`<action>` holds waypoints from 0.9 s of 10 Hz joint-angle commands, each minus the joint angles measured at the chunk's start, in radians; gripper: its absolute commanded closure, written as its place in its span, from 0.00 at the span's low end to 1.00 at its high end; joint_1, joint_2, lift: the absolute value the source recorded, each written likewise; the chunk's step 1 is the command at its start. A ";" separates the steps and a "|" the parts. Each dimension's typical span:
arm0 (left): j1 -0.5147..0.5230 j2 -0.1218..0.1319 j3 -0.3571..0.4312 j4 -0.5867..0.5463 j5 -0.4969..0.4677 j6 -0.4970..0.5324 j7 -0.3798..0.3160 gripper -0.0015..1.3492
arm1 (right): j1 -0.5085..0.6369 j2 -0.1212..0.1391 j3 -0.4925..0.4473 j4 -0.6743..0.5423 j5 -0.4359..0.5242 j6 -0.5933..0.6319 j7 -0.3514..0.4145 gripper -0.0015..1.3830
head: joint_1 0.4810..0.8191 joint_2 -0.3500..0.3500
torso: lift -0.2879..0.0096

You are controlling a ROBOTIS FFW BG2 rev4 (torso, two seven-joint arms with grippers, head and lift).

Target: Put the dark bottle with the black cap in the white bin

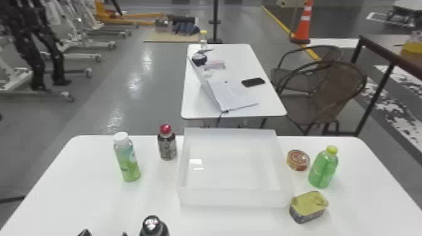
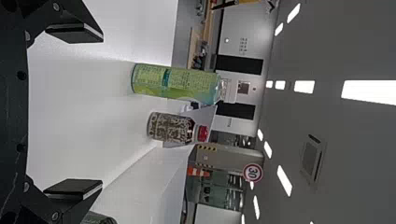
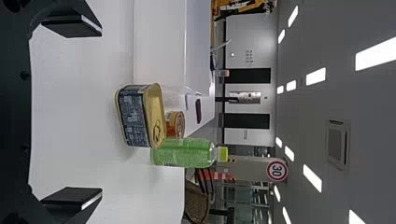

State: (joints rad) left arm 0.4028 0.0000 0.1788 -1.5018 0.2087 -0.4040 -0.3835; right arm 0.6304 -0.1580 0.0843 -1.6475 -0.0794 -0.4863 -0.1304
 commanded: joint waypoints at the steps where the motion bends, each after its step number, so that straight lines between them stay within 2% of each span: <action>1: 0.001 -0.003 0.001 0.000 0.000 -0.002 0.000 0.14 | 0.002 0.000 0.000 0.000 0.001 0.000 0.000 0.07 | 0.20 0.50 | 0.63; 5: 0.005 -0.003 -0.005 0.000 0.008 -0.001 -0.006 0.14 | 0.002 0.000 0.000 0.000 0.000 0.000 0.000 0.07 | 0.20 0.50 | 0.63; 8: 0.044 -0.003 0.036 -0.008 0.017 0.011 -0.074 0.14 | 0.005 0.000 0.000 -0.002 0.000 0.000 0.000 0.07 | 0.20 0.50 | 0.63; 9: 0.044 -0.003 0.067 -0.008 0.014 0.017 -0.121 0.14 | 0.006 0.000 0.000 -0.003 0.000 0.000 0.000 0.07 | 0.20 0.50 | 0.63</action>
State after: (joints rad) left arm 0.4443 0.0000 0.2300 -1.5092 0.2239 -0.3895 -0.5056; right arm 0.6354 -0.1580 0.0844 -1.6494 -0.0798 -0.4863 -0.1304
